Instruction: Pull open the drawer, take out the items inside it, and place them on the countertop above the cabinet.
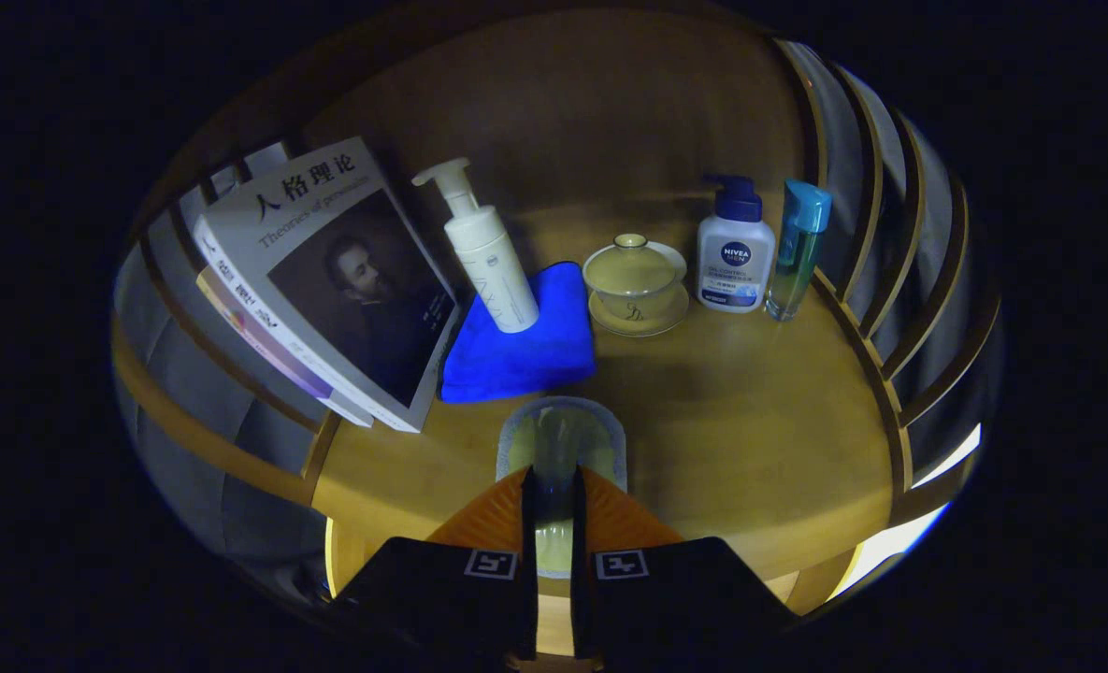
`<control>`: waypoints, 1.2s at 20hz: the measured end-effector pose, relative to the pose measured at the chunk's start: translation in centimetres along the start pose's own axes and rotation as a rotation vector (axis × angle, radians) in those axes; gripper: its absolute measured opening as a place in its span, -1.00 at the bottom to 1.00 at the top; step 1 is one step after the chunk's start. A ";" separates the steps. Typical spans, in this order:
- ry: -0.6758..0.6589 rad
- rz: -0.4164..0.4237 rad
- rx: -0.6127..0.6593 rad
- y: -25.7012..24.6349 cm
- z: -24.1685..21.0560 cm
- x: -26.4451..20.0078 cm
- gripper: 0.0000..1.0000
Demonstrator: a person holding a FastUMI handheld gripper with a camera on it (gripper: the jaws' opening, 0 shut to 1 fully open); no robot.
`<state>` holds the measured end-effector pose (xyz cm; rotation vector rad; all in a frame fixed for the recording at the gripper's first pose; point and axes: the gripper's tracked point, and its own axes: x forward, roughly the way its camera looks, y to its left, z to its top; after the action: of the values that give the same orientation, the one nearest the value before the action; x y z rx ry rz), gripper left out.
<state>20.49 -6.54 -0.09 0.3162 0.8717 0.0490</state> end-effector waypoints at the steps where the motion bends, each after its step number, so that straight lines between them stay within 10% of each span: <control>1: 0.001 -0.007 0.006 -0.2 0.0 -0.1 -0.60; 6: -0.025 -0.018 0.011 -1.0 -0.2 -0.2 -0.44; 11: -0.165 -0.039 -0.101 -1.2 -0.4 -3.8 0.96; 24: -0.704 -0.033 -0.332 5.3 -13.1 -18.6 0.97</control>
<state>-1.02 -1.36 7.39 -0.0048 0.1610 0.0462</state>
